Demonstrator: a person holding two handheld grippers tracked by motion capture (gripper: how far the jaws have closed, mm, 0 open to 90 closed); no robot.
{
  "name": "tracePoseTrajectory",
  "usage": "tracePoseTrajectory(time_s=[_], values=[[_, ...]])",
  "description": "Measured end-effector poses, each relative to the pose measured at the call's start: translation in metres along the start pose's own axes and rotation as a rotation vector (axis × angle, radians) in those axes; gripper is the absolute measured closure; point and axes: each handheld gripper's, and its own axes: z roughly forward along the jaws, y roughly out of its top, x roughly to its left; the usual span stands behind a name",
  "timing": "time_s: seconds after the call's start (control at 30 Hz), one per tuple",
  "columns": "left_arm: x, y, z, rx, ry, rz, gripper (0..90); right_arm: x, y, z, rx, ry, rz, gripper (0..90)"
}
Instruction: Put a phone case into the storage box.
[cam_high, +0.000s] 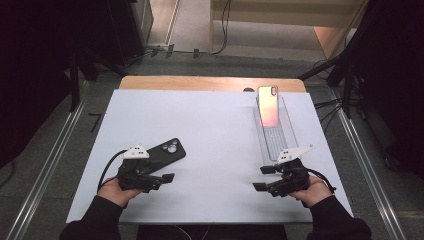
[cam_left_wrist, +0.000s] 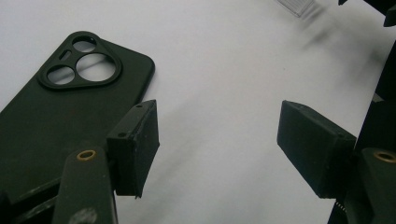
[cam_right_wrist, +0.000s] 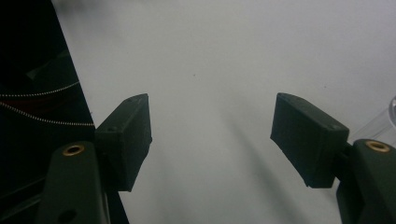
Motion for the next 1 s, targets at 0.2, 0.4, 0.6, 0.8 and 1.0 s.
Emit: tracePoseTrajectory(time_s=[0.2, 0.4, 0.6, 0.8, 1.0], values=[[-0.001, 0.001, -0.002, -0.013, -0.004, 0.012, 30.3, -0.002, -0.003, -0.001, 0.002, -0.004, 0.006, 26.7], [0.0, 0.002, -0.004, -0.027, -0.014, 0.032, 28.0, -0.001, -0.004, 0.0, 0.017, -0.004, 0.004, 26.8], [0.006, 0.005, -0.01, -0.058, -0.011, 0.043, 26.6, -0.003, -0.006, 0.0, 0.015, -0.009, 0.009, 26.7], [0.015, 0.009, -0.014, -0.067, -0.029, 0.032, 15.1, -0.004, -0.007, 0.0, 0.016, -0.013, 0.012, 26.1], [0.022, 0.012, -0.015, -0.055, -0.012, 0.052, 15.1, -0.005, -0.008, 0.0, 0.024, -0.015, 0.022, 25.7]])
